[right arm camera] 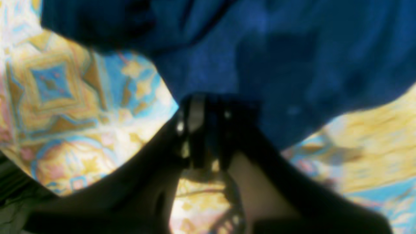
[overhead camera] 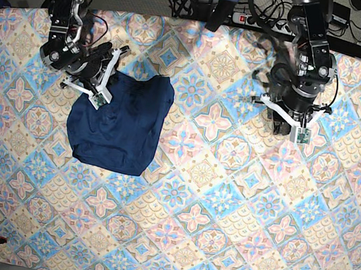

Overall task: Fold the T-shirt properly
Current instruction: 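Drag the bundle with the right gripper toward the right arm's base, then flatten and smooth the folded shirt's edge with the right gripper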

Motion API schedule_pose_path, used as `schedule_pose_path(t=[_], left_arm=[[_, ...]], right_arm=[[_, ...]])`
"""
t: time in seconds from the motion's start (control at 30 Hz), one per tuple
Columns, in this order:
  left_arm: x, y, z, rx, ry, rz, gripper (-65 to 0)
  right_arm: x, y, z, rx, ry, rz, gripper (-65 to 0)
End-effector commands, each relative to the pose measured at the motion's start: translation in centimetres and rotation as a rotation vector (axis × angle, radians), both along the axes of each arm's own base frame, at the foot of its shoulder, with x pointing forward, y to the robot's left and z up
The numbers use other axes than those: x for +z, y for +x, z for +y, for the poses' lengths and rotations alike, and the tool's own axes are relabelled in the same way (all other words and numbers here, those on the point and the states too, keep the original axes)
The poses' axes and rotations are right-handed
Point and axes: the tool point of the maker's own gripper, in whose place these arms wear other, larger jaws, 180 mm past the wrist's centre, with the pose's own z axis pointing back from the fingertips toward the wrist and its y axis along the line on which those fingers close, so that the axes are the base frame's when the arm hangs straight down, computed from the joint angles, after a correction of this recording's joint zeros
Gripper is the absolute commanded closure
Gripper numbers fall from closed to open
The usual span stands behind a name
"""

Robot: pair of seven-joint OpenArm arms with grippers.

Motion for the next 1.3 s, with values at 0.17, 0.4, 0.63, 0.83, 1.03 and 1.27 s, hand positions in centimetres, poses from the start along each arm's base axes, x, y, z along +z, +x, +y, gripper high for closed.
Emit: schedule_pose_path(t=[0.17,0.4,0.63,0.83,1.03,1.27], left_arm=[[1.1,0.7,0.0,-0.001,-0.001,-0.047,-10.7],[1.1,0.7,0.0,-0.001,-0.001,-0.047,-10.7],[1.2,0.8,0.0,-0.001,-0.001,-0.048,-10.7],[1.2,0.8,0.0,-0.001,-0.001,-0.048,-10.7],[1.2,0.8,0.0,-0.001,-0.001,-0.048,-10.7],[1.0,0.5,0.0,-0.001,-0.001,-0.042,-10.7]], right_arm=[[-1.5,2.6,-1.3,-0.048,0.018,0.024,-6.3],[-2.1,4.2,-5.5,-0.067,-0.103,0.010,-6.3],[-0.6,6.4,-8.4,-0.114,-0.173,-0.034,-6.3],[-0.8,6.6,-10.1,-0.155,-0.179,-0.017,-6.3],[0.5,7.2,-10.1,-0.140,-0.198,-0.060,-6.3],[4.3,7.5,-9.8,-0.109,-0.241,-0.189,-6.3]])
